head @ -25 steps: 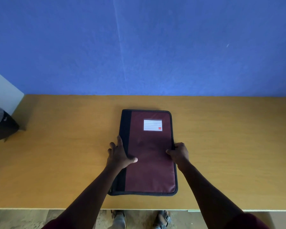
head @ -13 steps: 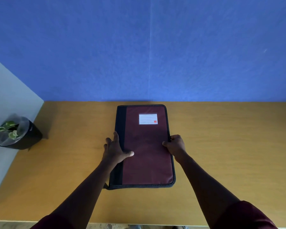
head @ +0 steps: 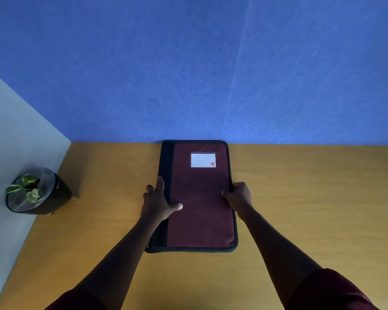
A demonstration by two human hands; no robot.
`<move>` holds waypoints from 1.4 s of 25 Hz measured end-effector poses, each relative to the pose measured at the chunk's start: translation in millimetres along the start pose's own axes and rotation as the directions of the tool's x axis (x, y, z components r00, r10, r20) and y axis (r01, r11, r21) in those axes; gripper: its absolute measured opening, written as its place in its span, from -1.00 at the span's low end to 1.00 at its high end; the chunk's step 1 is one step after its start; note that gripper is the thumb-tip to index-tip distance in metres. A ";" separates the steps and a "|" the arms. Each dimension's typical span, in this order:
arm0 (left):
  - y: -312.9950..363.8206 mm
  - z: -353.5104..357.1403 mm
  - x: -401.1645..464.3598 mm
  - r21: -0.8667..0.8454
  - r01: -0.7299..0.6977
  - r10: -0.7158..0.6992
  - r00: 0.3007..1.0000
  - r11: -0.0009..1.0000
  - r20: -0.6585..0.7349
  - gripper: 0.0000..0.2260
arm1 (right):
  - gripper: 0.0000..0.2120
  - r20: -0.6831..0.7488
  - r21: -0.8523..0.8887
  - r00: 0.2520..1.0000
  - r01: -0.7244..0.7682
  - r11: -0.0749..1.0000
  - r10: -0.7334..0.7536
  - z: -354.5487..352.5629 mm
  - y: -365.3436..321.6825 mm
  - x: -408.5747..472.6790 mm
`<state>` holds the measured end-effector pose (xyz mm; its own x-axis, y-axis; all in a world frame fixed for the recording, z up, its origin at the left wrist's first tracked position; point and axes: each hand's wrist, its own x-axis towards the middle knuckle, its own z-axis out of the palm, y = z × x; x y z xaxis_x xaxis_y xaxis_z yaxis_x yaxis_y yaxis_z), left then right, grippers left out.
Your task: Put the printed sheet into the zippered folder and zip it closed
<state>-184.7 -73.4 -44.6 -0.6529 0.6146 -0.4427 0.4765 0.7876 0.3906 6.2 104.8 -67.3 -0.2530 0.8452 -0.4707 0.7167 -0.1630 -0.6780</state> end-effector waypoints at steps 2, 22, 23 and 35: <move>-3.5 -0.3 3.4 0.007 -0.014 0.014 1.000 1.000 0.003 0.11 | -0.71 -0.007 -0.001 1.000 -0.004 1.000 0.004 4.9 0.0 2.2; 1.3 53.6 11.4 0.369 -0.321 0.378 0.921 0.872 -0.092 -0.31 | -0.36 0.058 -0.515 0.925 0.349 0.783 -0.375 52.6 21.4 -32.9; 1.9 55.9 11.5 0.376 -0.313 0.377 0.920 0.872 -0.109 -0.32 | -0.36 0.049 -0.526 0.924 0.347 0.776 -0.380 53.7 22.5 -32.3; 2.2 62.5 12.2 0.410 -0.288 0.370 0.919 0.866 -0.137 -0.34 | -0.35 0.040 -0.549 0.920 0.347 0.760 -0.391 56.4 26.8 -29.8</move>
<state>-154.8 -61.4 -99.6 -0.5041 0.8503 -0.1512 0.8417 0.5230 0.1345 -3.7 46.6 -103.3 -0.5388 0.8206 -0.1906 0.8139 0.4487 -0.3691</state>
